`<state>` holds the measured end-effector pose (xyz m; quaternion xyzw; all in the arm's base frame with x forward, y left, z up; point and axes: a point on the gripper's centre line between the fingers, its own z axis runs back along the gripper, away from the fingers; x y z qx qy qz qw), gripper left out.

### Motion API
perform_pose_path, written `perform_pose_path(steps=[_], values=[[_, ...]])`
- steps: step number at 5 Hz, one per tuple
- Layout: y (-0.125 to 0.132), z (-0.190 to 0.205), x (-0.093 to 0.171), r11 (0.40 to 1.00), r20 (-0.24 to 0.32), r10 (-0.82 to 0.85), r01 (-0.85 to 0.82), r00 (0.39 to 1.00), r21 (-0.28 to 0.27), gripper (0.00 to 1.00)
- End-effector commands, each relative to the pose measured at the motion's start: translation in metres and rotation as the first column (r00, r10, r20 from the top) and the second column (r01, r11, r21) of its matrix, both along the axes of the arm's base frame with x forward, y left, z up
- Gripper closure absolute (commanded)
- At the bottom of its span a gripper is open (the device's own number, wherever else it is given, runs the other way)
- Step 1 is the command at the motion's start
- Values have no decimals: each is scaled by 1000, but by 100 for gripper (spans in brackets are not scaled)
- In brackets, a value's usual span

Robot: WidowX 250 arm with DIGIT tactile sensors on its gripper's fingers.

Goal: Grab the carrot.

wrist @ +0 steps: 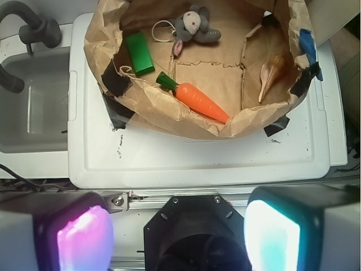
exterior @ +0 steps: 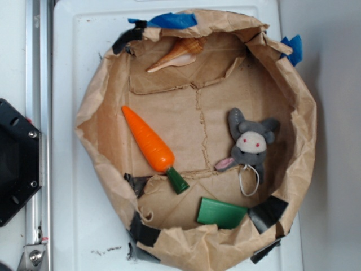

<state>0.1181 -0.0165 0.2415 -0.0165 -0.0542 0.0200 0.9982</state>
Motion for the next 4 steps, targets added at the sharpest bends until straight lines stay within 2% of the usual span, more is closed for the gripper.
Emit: perform_pose_path(steps=[1,2,3,4], values=[[0,0,0,1000,0,0,0,1000,0,0],[9,3,40,997,62,-70,68,996,25,0],[11,2,69,979,110,-203,201,973,31,0],[6,-15,87,922,132,-387,386,912,34,0]])
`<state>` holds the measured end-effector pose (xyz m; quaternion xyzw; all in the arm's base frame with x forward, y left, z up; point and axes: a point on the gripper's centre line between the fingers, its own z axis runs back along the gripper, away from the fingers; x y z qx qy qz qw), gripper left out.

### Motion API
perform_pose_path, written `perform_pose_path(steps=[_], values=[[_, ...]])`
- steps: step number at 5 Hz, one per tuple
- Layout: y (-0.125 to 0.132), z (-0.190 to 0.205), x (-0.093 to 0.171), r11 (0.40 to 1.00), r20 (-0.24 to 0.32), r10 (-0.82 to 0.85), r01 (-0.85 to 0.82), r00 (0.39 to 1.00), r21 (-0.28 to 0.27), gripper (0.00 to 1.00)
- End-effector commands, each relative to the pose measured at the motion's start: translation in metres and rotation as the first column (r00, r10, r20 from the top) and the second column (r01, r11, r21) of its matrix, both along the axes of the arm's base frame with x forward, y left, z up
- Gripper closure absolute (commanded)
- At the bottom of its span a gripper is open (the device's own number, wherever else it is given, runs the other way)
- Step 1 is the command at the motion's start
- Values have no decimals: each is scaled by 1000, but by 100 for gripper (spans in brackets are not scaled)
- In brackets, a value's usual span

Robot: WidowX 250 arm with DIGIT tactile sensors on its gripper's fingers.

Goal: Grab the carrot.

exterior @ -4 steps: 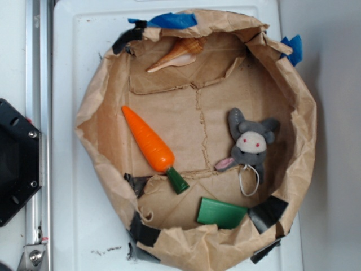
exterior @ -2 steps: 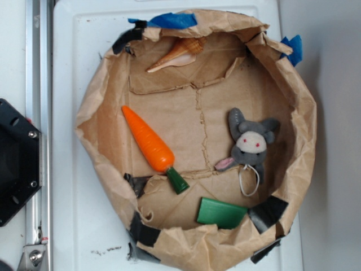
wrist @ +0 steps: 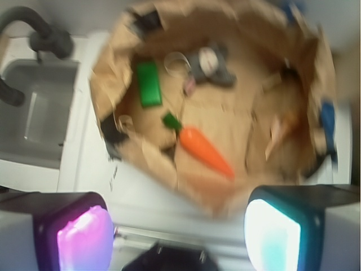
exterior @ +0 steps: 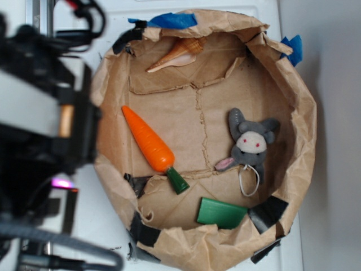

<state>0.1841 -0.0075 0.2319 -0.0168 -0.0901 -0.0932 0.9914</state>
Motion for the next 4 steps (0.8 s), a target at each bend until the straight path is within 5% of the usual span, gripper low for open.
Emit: perform_pose_path(steps=[1,4], values=[[0,-43,28,949,66,-314,313,947,30,0],[46,-83,55,975,26,-222,223,975,-24,0]])
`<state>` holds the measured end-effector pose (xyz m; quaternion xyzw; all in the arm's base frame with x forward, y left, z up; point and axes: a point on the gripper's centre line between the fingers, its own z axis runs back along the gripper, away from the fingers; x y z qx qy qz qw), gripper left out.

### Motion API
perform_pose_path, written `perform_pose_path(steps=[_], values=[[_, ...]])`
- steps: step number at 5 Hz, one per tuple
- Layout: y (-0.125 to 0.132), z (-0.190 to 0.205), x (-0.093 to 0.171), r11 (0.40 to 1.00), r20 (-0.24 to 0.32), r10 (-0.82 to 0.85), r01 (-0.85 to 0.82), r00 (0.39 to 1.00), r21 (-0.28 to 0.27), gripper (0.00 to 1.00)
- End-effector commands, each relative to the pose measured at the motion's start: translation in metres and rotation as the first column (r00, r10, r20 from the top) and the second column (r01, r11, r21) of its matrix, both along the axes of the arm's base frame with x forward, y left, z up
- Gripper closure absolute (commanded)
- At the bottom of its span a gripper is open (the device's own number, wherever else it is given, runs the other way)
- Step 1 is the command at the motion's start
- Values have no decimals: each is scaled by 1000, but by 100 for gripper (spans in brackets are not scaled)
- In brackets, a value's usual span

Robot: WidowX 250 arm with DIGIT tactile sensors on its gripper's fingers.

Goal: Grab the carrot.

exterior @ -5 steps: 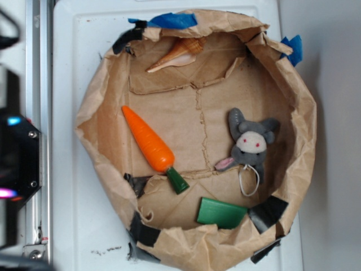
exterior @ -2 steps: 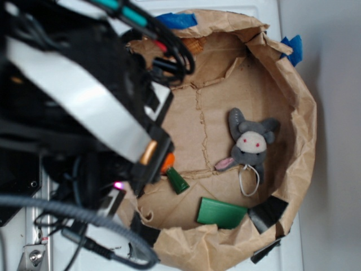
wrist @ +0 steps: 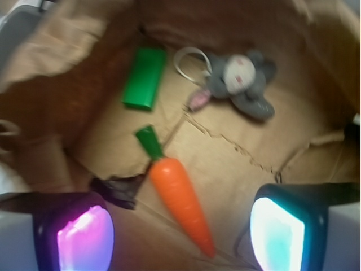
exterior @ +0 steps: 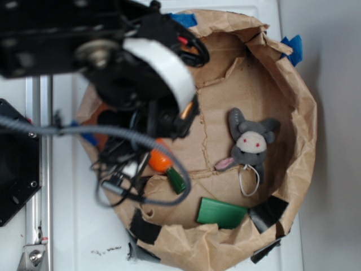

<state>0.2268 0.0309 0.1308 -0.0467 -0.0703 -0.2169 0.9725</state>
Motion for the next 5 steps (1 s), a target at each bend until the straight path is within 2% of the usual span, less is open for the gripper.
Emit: perform_pose_path(steps=[1,2,3,5], values=[[12,20,20,999,64,40,-39,997,-15,0],[3,-12,23,1000,34,-21,21,999,3,0],[-10,-38,16,996,29,-83,84,996,-39,0],[-21,-63,-4,988,-17,-149,149,989,-30,0]])
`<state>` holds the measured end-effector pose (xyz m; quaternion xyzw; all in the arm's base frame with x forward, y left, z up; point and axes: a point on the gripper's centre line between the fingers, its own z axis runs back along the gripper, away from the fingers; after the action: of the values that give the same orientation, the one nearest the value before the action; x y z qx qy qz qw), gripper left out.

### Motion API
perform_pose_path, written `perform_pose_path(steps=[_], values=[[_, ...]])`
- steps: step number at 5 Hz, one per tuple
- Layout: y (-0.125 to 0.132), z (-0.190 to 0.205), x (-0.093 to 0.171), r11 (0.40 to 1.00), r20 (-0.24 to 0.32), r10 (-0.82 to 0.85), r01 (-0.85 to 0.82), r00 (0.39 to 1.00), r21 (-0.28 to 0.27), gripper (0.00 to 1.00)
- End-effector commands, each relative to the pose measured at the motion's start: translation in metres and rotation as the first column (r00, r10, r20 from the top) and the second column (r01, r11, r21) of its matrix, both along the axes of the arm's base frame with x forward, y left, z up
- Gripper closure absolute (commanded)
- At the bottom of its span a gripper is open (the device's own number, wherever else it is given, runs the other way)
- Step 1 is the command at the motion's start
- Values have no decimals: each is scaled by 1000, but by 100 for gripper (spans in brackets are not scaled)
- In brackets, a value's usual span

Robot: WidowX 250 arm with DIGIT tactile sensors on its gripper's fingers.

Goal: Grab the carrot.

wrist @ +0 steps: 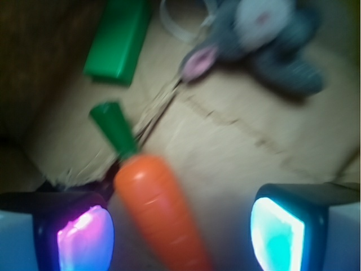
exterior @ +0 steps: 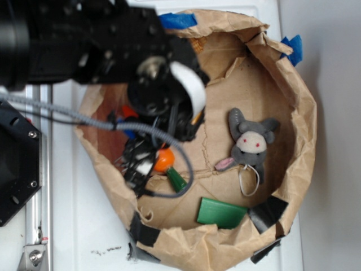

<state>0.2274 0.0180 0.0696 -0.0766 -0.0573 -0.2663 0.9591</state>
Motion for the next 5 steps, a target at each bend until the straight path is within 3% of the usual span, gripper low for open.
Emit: perform_pose_path(steps=[1,3,4,5], values=[[-4,-17,-2,999,-7,-40,40,999,23,0],[-8,-40,12,999,-16,-53,53,998,9,0],[-9,-40,11,999,2,-45,45,999,9,100],[-5,-24,8,1000,35,-31,31,999,6,100]])
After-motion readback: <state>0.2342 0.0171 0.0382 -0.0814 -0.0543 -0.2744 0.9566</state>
